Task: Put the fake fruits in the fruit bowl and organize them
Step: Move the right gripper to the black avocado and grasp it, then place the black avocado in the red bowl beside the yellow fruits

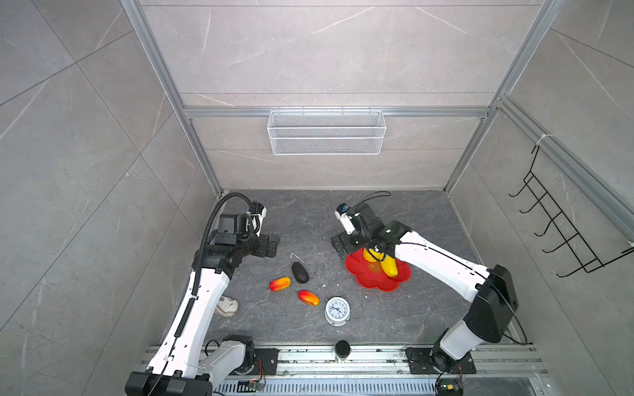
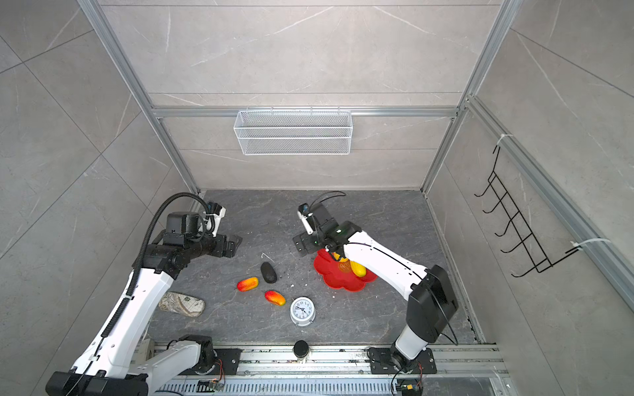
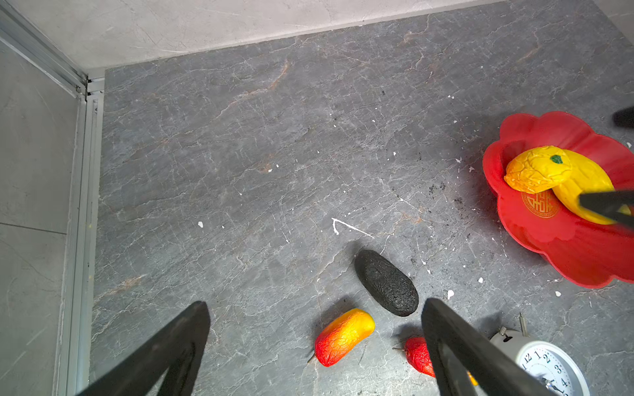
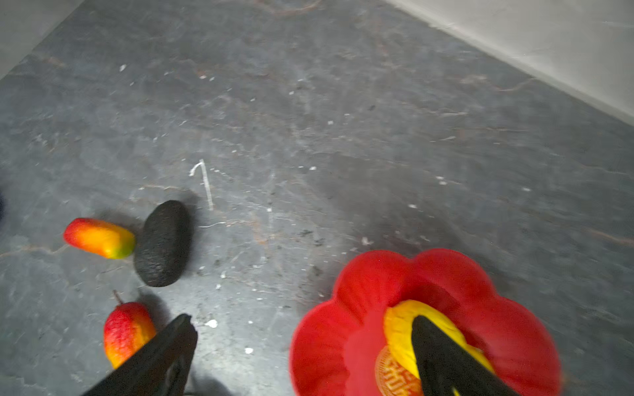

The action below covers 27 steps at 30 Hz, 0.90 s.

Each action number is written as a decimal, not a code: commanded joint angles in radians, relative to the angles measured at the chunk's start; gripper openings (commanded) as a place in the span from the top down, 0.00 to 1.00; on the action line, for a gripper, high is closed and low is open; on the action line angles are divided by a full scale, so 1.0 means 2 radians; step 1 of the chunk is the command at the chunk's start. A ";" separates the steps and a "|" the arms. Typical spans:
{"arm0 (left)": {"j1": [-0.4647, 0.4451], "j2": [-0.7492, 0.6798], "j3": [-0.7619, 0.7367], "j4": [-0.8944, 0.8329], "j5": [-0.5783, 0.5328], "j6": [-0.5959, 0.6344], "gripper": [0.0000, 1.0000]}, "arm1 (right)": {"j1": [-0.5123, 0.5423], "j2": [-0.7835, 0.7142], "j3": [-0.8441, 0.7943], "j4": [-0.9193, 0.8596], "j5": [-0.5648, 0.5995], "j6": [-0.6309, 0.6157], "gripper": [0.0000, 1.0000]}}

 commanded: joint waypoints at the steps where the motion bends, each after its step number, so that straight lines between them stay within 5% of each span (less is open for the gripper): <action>1: 0.002 -0.003 0.001 0.008 0.012 0.006 0.00 | 0.030 0.051 0.012 0.016 -0.038 0.035 0.00; 7: 0.002 -0.002 0.003 0.006 0.014 0.002 0.00 | 0.090 0.145 0.068 0.038 -0.056 0.059 0.00; 14: 0.002 0.000 0.008 0.003 0.018 -0.005 0.00 | 0.098 0.221 0.111 0.047 -0.053 0.084 0.05; 21: 0.002 0.000 0.010 0.001 0.019 -0.008 0.00 | 0.098 0.269 0.143 0.034 -0.038 0.073 0.21; 27: 0.003 0.003 0.012 -0.001 0.012 -0.008 0.00 | 0.099 0.275 0.148 0.035 -0.041 0.072 0.48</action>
